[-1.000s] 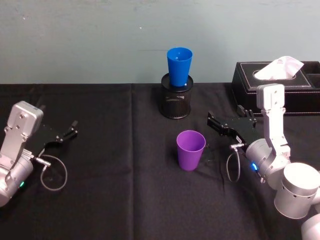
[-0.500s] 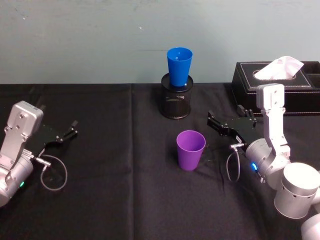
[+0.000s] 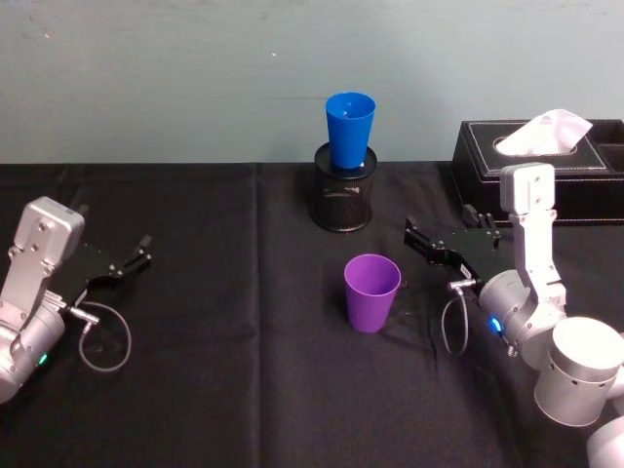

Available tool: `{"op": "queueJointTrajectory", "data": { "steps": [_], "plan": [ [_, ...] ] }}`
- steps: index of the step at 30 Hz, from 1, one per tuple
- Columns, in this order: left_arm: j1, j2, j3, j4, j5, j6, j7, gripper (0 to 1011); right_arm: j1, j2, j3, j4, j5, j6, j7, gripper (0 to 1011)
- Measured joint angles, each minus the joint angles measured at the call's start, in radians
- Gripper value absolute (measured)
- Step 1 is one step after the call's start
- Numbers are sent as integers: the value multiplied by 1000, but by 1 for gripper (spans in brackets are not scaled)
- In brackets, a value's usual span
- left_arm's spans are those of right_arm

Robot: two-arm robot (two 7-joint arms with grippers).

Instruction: Pick up one cup with a gripper and tap it against the other cup.

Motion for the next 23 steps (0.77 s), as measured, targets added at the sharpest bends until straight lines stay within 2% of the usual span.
{"op": "queueJointTrajectory", "data": {
  "steps": [23],
  "plan": [
    [0, 0, 0, 0, 0, 0, 0, 1000, 0, 0, 0, 0, 0, 0, 0, 1003]
  ]
}}
